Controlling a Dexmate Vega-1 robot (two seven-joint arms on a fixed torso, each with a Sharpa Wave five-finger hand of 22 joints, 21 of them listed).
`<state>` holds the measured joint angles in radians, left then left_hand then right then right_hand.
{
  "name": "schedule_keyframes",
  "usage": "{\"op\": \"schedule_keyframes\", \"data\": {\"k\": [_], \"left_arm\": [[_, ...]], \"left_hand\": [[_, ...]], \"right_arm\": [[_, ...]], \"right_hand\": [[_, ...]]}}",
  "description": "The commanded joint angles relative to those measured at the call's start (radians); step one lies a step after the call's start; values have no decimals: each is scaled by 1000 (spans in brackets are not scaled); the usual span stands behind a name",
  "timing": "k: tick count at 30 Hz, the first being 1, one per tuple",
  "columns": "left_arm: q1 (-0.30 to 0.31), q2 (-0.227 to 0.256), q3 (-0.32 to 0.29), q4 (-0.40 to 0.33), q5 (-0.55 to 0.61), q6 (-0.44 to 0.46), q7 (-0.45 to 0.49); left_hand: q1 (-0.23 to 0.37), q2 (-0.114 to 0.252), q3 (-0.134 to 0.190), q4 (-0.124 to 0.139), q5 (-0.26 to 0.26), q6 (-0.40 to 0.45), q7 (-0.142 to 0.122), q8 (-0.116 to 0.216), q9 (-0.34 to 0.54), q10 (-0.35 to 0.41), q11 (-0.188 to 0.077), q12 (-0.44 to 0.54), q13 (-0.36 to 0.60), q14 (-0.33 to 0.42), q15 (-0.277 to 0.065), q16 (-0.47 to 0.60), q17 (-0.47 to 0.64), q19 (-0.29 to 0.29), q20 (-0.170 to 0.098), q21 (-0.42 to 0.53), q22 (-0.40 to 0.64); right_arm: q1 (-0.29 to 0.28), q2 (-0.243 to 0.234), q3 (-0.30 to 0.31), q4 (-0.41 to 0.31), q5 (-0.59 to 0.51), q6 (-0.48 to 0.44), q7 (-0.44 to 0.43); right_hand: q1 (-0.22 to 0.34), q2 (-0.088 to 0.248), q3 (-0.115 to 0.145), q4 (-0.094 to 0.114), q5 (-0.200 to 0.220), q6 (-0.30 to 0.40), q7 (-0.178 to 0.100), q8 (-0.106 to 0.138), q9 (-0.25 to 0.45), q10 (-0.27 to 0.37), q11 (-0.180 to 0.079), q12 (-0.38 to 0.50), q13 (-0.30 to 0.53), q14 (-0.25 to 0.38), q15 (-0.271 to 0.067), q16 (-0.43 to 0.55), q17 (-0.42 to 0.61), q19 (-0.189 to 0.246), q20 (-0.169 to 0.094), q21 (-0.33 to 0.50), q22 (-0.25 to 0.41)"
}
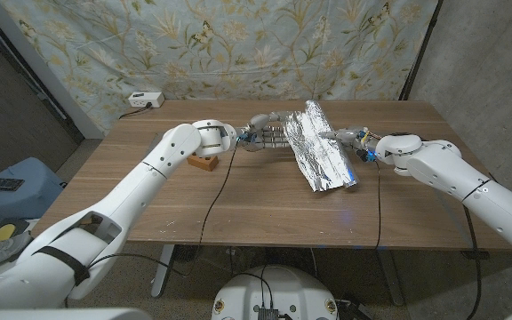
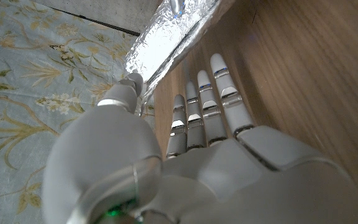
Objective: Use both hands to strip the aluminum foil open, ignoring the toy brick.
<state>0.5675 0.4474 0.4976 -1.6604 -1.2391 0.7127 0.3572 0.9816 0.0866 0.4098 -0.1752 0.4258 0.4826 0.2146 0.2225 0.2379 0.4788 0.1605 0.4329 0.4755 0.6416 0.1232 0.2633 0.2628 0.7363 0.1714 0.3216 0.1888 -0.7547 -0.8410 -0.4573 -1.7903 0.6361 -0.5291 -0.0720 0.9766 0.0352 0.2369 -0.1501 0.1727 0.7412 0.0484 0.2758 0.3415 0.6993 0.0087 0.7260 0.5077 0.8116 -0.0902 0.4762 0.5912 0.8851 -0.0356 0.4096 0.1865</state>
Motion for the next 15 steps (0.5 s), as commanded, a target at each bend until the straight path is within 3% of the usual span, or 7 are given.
{"op": "schedule_keyframes", "data": {"k": [1,15], "left_arm": [[-26,-24,13,26,24,27,-3],[-38,-50,18,54,35,45,-14]], "left_hand": [[17,0,7,4,9,7,0,4,4,5,-5,10,9,5,0,10,6,7,4,2,4],[25,-2,7,7,17,5,0,0,11,-5,-7,25,27,3,-1,7,14,6,4,0,5]], "right_arm": [[9,2,8,-8,20,-38,-12],[30,-2,16,-14,55,-88,-15]], "right_hand": [[1,13,-5,1,6,7,1,4,2,4,2,6,5,4,-19,-5,2,-2,1,9,2],[6,17,-7,1,5,13,10,4,4,6,8,8,5,13,-15,-6,1,4,5,12,2]]}}
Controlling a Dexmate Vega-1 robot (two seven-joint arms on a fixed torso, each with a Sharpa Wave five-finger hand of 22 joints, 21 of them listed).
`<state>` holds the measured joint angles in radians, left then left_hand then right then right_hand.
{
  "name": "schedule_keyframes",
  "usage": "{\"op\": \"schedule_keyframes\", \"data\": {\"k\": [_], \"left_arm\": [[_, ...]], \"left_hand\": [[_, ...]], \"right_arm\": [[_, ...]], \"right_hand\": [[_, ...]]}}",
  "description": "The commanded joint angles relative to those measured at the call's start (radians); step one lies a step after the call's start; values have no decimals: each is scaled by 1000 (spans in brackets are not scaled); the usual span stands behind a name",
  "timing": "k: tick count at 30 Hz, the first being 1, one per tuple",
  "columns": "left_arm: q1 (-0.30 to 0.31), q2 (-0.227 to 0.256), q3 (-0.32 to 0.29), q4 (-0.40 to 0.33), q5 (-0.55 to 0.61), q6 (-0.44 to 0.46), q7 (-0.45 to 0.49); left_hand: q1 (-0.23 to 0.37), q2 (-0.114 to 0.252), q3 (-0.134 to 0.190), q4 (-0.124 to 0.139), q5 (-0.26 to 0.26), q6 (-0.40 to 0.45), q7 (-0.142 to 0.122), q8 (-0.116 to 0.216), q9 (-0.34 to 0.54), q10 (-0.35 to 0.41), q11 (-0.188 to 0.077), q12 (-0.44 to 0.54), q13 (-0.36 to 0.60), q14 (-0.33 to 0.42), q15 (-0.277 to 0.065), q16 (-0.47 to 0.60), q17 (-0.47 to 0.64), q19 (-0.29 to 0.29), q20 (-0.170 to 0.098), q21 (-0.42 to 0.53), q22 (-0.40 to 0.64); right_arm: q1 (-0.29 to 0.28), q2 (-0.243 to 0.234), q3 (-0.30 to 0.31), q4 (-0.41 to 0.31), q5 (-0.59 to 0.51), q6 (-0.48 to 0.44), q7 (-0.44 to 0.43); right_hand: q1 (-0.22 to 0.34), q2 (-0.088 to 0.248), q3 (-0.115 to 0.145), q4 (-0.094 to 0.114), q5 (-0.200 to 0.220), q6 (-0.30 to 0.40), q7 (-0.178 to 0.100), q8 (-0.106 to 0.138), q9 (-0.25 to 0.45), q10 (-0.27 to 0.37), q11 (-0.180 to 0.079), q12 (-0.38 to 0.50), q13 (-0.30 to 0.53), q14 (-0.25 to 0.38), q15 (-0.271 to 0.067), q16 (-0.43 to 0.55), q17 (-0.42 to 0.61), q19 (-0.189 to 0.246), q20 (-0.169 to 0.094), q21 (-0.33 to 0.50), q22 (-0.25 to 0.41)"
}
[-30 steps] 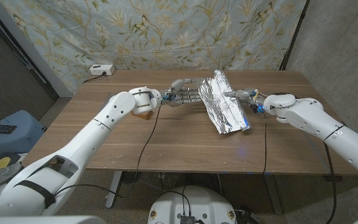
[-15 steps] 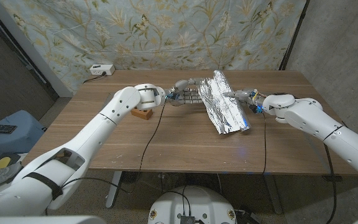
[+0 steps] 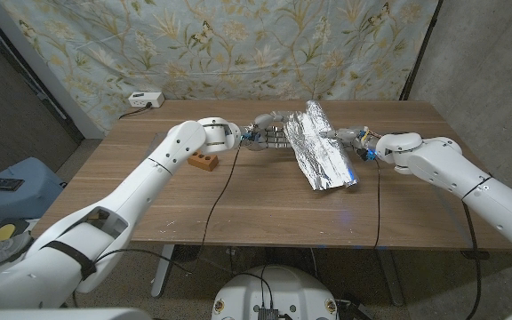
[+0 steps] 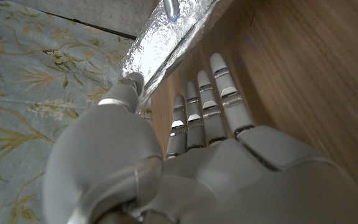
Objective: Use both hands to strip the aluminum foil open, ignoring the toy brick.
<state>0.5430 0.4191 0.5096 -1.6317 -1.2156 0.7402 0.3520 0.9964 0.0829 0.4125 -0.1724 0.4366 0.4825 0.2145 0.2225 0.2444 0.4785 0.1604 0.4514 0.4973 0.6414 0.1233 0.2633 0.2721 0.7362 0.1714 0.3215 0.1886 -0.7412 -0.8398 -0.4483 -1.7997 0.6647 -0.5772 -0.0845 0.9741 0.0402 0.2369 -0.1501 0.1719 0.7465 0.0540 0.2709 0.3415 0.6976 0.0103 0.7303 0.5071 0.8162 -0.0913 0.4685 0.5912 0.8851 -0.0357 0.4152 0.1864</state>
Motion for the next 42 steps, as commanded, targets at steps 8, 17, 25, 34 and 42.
{"op": "schedule_keyframes", "data": {"k": [8,17,25,34,42], "left_arm": [[-26,-40,12,49,16,32,-17],[-28,-58,14,67,23,39,-14],[-32,-68,16,81,28,42,-35],[-46,-77,18,101,34,60,-37],[-53,-90,15,123,38,64,-36]], "left_hand": [[10,0,4,7,10,3,0,-2,7,-8,-5,13,12,1,2,5,7,5,4,-1,5],[12,0,5,9,14,-1,-1,-5,11,-12,-5,20,20,1,2,4,11,4,5,-3,6],[6,-4,2,14,15,-3,0,-7,13,-20,-3,23,25,-5,3,1,15,-1,6,-5,6],[2,-8,-3,16,16,-15,-1,-12,16,-36,0,25,32,-16,13,-3,21,-7,10,-9,7],[9,-4,-1,13,18,-7,0,-9,20,-21,-7,40,39,-1,3,4,28,-1,9,-7,7]], "right_arm": [[23,1,17,0,57,-73,-11],[21,11,39,16,116,-101,-16],[13,22,66,34,185,-113,-12],[19,34,60,34,214,-131,-38],[22,34,52,19,221,-131,-49]], "right_hand": [[7,14,-8,2,6,10,7,7,4,9,7,5,5,12,-12,0,1,7,6,8,2],[7,23,-6,5,5,12,16,5,5,17,19,8,4,22,-6,-3,0,16,7,13,2],[4,23,-7,6,4,16,20,5,7,19,26,9,5,26,-2,-8,-1,17,10,14,1],[2,24,-8,7,4,16,22,3,8,18,32,10,6,30,0,-10,1,17,12,15,1],[3,26,-8,6,4,18,23,2,11,20,32,10,4,32,0,-13,4,18,12,16,1]]}}
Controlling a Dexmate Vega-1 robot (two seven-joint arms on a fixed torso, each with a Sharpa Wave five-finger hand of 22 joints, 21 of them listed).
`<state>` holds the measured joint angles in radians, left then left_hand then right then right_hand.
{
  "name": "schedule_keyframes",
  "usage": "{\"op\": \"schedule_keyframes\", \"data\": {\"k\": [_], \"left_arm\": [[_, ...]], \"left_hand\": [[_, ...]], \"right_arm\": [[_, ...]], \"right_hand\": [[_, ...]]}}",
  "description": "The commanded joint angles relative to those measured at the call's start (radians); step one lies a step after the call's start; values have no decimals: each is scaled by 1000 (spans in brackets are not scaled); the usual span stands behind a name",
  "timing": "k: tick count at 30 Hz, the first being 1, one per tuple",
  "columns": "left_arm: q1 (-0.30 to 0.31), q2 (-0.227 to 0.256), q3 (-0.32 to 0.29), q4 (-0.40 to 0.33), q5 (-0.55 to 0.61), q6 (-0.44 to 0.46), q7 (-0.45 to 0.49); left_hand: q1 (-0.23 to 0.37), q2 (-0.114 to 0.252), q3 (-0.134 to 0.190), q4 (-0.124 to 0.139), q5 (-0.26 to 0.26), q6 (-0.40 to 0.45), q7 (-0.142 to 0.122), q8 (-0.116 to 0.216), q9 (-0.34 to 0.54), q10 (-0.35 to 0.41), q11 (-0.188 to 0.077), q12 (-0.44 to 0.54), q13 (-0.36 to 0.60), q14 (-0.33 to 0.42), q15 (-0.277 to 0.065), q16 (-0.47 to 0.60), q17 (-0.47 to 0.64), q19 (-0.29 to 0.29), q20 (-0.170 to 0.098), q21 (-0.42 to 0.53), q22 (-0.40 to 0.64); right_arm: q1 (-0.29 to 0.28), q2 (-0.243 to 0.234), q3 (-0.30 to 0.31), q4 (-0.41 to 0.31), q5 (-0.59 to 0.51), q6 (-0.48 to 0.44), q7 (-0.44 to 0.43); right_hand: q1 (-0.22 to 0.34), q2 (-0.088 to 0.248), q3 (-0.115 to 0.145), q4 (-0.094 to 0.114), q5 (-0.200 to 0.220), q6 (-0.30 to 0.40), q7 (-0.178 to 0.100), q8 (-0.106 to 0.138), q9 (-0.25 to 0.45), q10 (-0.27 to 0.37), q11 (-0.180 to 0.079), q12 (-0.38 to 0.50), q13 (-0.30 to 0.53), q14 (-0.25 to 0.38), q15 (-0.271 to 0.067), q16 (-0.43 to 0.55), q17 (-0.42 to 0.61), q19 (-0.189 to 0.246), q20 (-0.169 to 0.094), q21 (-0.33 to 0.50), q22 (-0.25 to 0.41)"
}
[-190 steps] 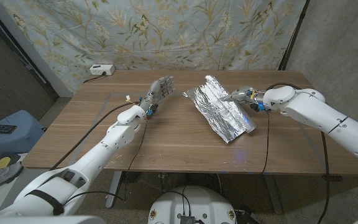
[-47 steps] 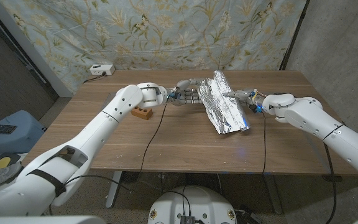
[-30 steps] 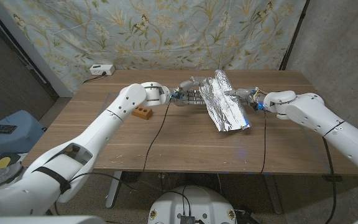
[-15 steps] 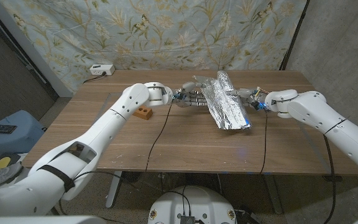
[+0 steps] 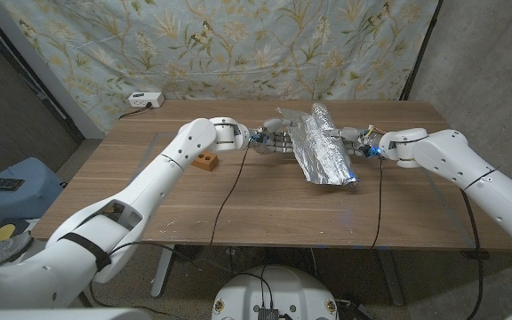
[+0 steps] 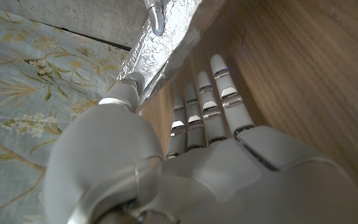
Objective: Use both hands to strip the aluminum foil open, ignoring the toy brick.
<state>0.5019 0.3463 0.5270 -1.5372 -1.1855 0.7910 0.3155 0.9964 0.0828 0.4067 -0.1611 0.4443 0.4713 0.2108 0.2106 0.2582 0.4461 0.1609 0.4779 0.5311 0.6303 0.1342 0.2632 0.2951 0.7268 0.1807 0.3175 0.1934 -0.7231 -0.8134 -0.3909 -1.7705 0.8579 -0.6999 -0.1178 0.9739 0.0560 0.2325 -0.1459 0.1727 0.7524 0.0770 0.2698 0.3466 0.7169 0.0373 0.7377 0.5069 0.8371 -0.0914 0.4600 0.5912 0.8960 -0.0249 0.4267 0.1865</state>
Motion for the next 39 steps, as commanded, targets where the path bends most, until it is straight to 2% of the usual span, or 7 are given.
{"op": "schedule_keyframes", "data": {"k": [1,17,21,25,29,33,39], "left_arm": [[-12,-20,-3,30,7,14,2],[-41,-78,-7,100,9,26,41],[-50,-94,-8,120,15,24,48],[-49,-104,-12,124,21,22,67],[-45,-107,-17,126,25,20,73],[-41,-104,-20,124,29,20,73],[-40,-95,-23,123,32,26,62]], "left_hand": [[11,-3,5,1,11,9,4,4,7,15,-9,16,7,11,-8,5,6,14,-2,-1,2],[38,-5,13,-10,15,68,1,24,20,52,-30,52,22,63,-42,21,15,50,-24,13,3],[52,-8,11,-12,12,85,1,28,24,68,-40,65,28,84,-48,32,22,77,-41,25,5],[79,-5,17,-13,10,158,-1,51,34,136,-75,103,39,151,-93,57,30,127,-69,47,5],[107,5,27,-8,9,281,-48,95,52,248,-132,156,56,233,-151,86,39,173,-91,75,8],[116,13,32,-5,5,362,-75,128,68,344,-166,190,66,284,-183,102,44,208,-114,100,10],[118,21,38,-2,1,417,-103,155,81,393,-196,205,74,325,-204,115,48,223,-127,114,11]], "right_arm": [[5,7,-7,-12,28,-8,-14],[16,-3,-26,-43,9,16,-7],[22,2,-31,-46,6,14,-11],[21,8,-30,-44,13,16,-12],[14,18,-19,-35,34,19,-11],[0,35,5,-8,81,33,6],[-15,52,29,25,137,54,28]], "right_hand": [[3,10,-4,1,3,13,1,3,6,0,5,2,4,12,-1,-5,4,7,2,4,1],[7,10,-5,-2,3,11,0,-1,8,-4,1,1,4,14,-2,-8,7,7,3,5,1],[8,12,-5,-1,3,11,-1,-2,9,-4,-2,1,4,14,-2,-10,7,6,2,5,1],[11,13,-4,-3,4,13,-2,-2,9,-2,-1,3,4,17,-4,-12,5,10,2,7,0],[10,14,-5,-2,4,11,1,-4,10,-5,2,2,5,20,-2,-11,7,11,1,8,0],[9,15,-5,-1,4,10,3,-5,10,-7,3,2,6,20,-3,-13,8,15,1,9,0],[8,16,-6,-1,3,8,3,-7,12,-9,4,1,5,22,-3,-15,8,16,1,10,0]]}}
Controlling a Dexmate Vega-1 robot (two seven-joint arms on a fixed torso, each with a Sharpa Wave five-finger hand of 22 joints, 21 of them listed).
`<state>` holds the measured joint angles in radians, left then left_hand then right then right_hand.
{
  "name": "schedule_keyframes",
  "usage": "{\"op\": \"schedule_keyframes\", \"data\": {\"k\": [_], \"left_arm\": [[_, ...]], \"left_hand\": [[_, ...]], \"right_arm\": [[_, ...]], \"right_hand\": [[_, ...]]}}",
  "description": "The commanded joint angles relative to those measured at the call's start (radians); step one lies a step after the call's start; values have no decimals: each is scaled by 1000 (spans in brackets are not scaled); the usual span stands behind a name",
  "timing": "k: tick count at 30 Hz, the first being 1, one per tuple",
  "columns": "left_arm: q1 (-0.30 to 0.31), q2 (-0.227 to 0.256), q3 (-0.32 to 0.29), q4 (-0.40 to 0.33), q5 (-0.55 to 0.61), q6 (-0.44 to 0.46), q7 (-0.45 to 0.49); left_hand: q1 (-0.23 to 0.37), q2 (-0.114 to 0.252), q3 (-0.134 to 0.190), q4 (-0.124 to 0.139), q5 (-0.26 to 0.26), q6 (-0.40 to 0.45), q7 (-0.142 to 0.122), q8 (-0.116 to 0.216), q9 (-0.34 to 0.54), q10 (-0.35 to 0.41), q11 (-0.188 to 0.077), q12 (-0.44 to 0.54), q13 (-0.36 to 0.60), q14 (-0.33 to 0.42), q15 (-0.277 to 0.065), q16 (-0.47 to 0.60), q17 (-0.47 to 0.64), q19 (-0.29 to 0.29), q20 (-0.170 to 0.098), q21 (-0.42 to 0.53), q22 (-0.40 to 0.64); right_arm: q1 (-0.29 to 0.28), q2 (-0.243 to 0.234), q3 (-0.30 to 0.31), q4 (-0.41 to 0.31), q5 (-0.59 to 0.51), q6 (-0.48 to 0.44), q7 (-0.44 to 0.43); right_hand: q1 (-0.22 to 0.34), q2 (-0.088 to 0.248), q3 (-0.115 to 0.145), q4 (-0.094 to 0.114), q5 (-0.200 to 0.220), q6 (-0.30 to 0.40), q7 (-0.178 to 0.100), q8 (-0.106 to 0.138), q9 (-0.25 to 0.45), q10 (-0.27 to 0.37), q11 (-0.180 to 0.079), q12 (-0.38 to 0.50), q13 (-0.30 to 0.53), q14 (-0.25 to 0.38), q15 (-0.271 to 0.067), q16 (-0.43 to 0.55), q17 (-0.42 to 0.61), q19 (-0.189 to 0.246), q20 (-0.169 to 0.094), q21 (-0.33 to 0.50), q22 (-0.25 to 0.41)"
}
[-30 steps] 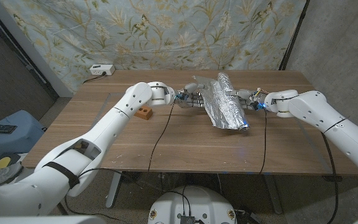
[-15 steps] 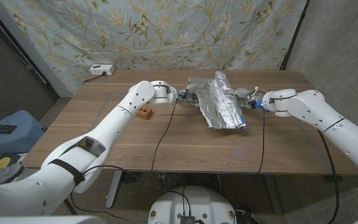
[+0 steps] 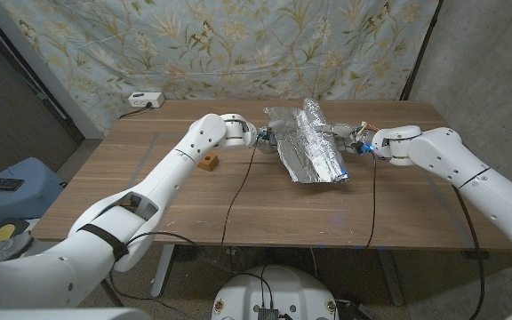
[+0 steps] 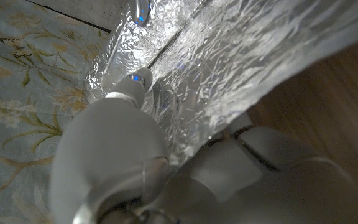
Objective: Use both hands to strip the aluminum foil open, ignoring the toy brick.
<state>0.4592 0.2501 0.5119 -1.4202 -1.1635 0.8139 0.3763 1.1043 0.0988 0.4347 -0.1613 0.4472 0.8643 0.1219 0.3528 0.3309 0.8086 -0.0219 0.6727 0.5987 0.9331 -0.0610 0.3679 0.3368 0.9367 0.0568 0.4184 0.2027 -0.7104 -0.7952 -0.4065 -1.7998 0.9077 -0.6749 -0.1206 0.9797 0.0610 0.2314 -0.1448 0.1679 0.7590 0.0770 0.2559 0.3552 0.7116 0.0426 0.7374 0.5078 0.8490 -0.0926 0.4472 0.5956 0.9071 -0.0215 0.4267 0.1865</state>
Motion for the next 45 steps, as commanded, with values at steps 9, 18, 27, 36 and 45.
{"op": "schedule_keyframes", "data": {"k": [9,18,27,36,45], "left_arm": [[7,11,-15,7,5,6,-27],[8,18,-21,13,-2,11,-46],[-2,23,-20,35,0,11,-77],[-18,22,-14,65,9,16,-113],[-34,18,-10,90,20,23,-141]], "left_hand": [[22,13,21,-6,-4,81,-34,47,26,71,-41,23,20,54,-28,18,12,22,-17,26,3],[21,13,24,-4,-5,83,-39,55,36,77,-48,24,29,60,-31,19,18,24,-21,33,4],[21,14,27,-3,-6,82,-40,62,45,83,-51,26,37,62,-33,18,23,20,-23,38,4],[24,14,30,-4,-7,83,-39,68,53,84,-53,26,45,64,-36,17,28,18,-24,41,4],[25,13,32,-4,-8,81,-39,73,60,86,-53,27,53,66,-37,17,34,16,-26,46,4]], "right_arm": [[-35,48,61,98,154,43,69],[-43,63,74,139,214,57,107],[-42,92,85,200,278,62,146],[-39,110,91,251,320,63,186],[-47,118,100,267,350,60,200]], "right_hand": [[0,12,-6,-1,8,-5,5,2,5,-12,1,0,8,9,2,-7,6,4,-1,10,0],[-4,9,-9,0,8,-15,10,-4,7,-20,7,-3,7,5,6,-13,7,1,5,9,0],[-7,10,-12,1,8,-22,13,-9,8,-30,16,-10,1,-2,12,-20,7,-5,8,7,-1],[-15,9,-16,4,7,-43,18,-22,5,-57,21,-24,-6,-15,24,-34,1,-20,18,1,-2],[-20,7,-20,5,7,-55,19,-30,2,-65,34,-32,-12,-20,28,-43,-3,-24,26,-2,-3]]}}
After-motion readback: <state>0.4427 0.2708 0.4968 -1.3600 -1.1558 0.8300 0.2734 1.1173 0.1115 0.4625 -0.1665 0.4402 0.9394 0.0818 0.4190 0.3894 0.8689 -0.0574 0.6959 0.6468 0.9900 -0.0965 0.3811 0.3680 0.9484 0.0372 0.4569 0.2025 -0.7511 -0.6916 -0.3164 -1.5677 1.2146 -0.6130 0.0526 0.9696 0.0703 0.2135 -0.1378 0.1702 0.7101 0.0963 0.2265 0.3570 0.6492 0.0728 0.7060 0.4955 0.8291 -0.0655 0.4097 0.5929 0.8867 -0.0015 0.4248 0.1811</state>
